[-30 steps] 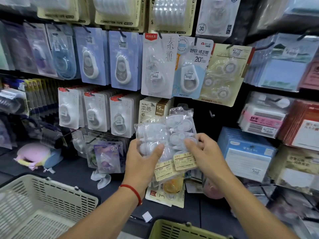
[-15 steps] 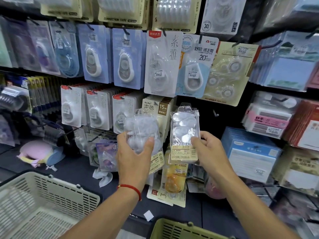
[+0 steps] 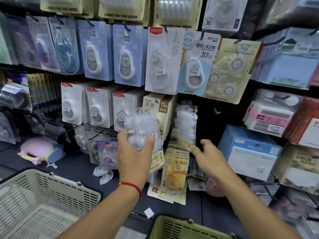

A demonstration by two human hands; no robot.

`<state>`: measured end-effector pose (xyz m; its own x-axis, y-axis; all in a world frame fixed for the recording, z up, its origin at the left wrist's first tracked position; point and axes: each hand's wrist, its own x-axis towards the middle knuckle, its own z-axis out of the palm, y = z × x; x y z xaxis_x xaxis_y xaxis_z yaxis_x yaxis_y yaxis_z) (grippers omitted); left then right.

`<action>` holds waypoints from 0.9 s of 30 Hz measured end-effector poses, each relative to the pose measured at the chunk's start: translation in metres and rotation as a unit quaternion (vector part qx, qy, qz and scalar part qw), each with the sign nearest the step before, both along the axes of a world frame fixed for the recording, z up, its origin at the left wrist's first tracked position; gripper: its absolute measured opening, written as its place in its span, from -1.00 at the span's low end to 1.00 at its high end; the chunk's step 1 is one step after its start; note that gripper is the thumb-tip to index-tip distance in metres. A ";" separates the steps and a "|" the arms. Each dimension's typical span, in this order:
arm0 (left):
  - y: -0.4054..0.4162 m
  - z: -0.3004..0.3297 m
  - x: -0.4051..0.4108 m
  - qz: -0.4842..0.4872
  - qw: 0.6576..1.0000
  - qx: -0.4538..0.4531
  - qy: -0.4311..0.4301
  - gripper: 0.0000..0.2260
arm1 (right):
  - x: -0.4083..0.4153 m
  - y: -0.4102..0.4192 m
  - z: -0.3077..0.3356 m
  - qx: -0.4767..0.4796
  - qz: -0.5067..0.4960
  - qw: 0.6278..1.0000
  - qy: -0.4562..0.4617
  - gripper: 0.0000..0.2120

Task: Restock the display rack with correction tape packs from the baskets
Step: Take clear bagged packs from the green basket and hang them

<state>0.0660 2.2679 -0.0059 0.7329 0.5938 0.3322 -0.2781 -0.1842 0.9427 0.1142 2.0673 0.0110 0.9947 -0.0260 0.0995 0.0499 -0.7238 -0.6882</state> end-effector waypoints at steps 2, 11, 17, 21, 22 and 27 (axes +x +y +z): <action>-0.001 -0.001 0.001 -0.009 1.000 0.004 0.009 -0.59 | -0.001 0.001 0.001 -0.031 -0.003 0.999 -0.005 -0.40; -0.015 -0.010 0.001 -0.131 0.986 -0.095 0.049 -0.61 | -0.013 0.020 0.005 0.145 0.166 0.976 -0.006 -0.79; -0.011 -0.010 0.004 -0.161 0.976 -0.140 0.053 -0.63 | -0.010 0.012 0.005 0.174 0.168 0.970 0.014 -0.87; -0.006 -0.013 0.007 -0.156 0.976 -0.147 0.047 -0.71 | -0.010 0.009 0.009 0.217 0.096 0.971 -0.027 -0.82; -0.004 -0.014 0.007 -0.143 0.979 -0.136 0.046 -0.73 | -0.009 0.008 0.010 0.223 0.074 0.971 -0.046 -0.82; 0.002 -0.015 0.009 -0.077 0.992 -0.098 0.037 -0.79 | -0.006 0.004 0.013 0.256 0.040 0.962 -0.087 -0.87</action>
